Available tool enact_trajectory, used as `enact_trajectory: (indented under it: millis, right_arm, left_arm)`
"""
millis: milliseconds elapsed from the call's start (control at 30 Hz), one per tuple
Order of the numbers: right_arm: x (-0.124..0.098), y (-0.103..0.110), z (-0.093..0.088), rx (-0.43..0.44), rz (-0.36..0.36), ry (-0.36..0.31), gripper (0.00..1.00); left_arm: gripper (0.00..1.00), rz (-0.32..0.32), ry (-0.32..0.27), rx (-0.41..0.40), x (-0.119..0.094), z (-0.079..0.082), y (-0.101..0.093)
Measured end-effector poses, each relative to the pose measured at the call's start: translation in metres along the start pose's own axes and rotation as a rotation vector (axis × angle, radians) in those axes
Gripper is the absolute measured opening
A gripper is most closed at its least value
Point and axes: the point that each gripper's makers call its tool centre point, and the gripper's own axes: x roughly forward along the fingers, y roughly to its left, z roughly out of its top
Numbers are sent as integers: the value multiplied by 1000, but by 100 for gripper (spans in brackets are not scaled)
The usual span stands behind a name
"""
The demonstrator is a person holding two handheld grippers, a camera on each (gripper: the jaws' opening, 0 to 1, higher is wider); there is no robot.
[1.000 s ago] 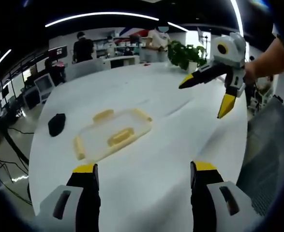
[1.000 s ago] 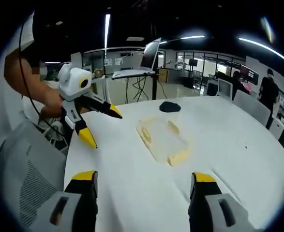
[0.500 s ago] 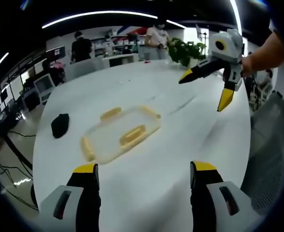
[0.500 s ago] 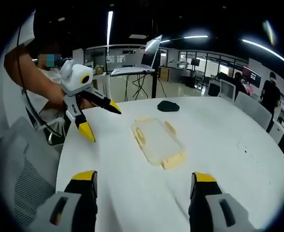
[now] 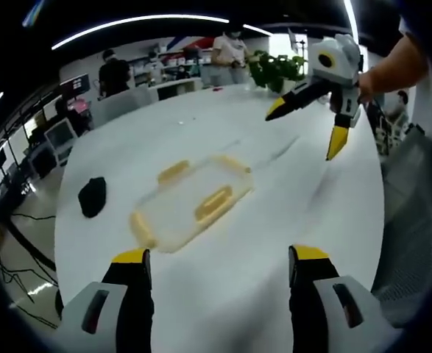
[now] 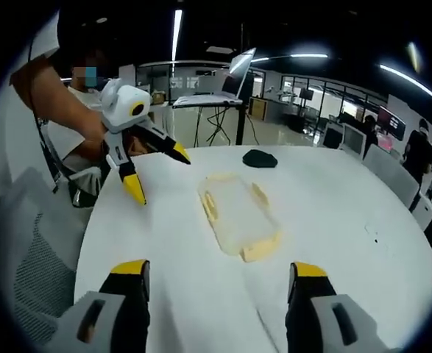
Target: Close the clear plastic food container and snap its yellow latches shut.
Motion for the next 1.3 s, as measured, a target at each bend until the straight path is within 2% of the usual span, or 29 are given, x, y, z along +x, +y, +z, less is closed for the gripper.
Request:
enact_trajectory:
  millis: [300,633,1100,1300]
  right_arm:
    - [8,-10,4,-32,17,13,76]
    - [18,-30,-2,-96,-9,74,72]
    - [36,-37,-2,-147,33,114,72]
    - [42,-41,-6,-160,47,138,71]
  left_arm:
    - [71,-24,35,51,6,-2,10]
    - [69,-45,67,132,12,-3,21]
    - [67,-61,125,222,17,-9,42]
    - [66,-63,132,251,21,-5,52]
